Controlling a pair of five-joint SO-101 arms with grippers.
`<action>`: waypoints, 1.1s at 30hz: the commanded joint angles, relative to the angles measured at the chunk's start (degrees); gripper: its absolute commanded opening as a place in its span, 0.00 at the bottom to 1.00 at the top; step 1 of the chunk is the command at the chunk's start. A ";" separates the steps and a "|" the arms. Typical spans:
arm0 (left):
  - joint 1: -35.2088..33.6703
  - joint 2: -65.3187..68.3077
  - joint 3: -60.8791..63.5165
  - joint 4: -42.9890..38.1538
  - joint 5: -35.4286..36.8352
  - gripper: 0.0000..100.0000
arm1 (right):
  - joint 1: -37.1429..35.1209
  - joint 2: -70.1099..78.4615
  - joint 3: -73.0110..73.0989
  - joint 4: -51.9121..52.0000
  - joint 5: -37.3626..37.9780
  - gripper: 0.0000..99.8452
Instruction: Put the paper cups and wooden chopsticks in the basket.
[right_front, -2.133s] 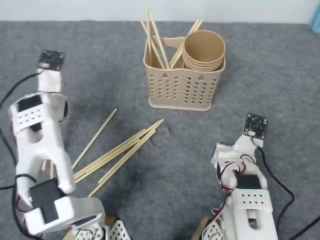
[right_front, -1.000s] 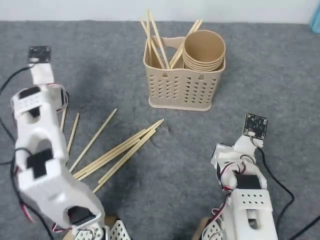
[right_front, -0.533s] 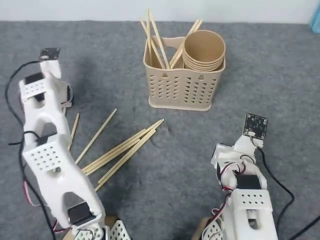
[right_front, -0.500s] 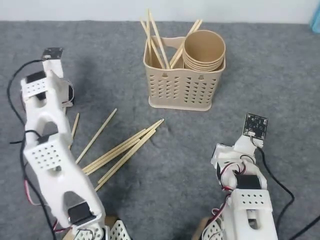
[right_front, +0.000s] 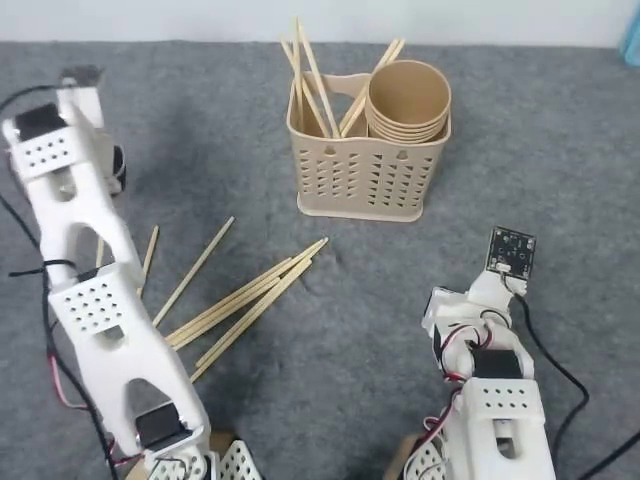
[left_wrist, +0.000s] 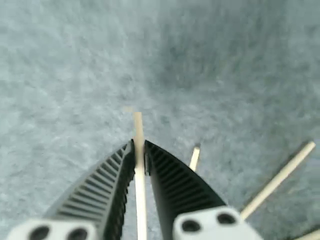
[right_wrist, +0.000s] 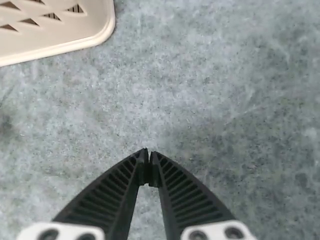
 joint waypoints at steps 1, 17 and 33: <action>-1.67 -4.04 -4.26 2.29 2.02 0.01 | 0.31 -1.45 -0.44 -0.92 1.05 0.01; -3.08 -41.23 33.89 -7.82 0.09 0.01 | 0.31 -1.45 -0.44 -1.01 1.05 0.01; 8.26 -77.80 72.66 -41.49 5.36 0.01 | 0.31 -1.45 -0.44 -0.92 1.05 0.01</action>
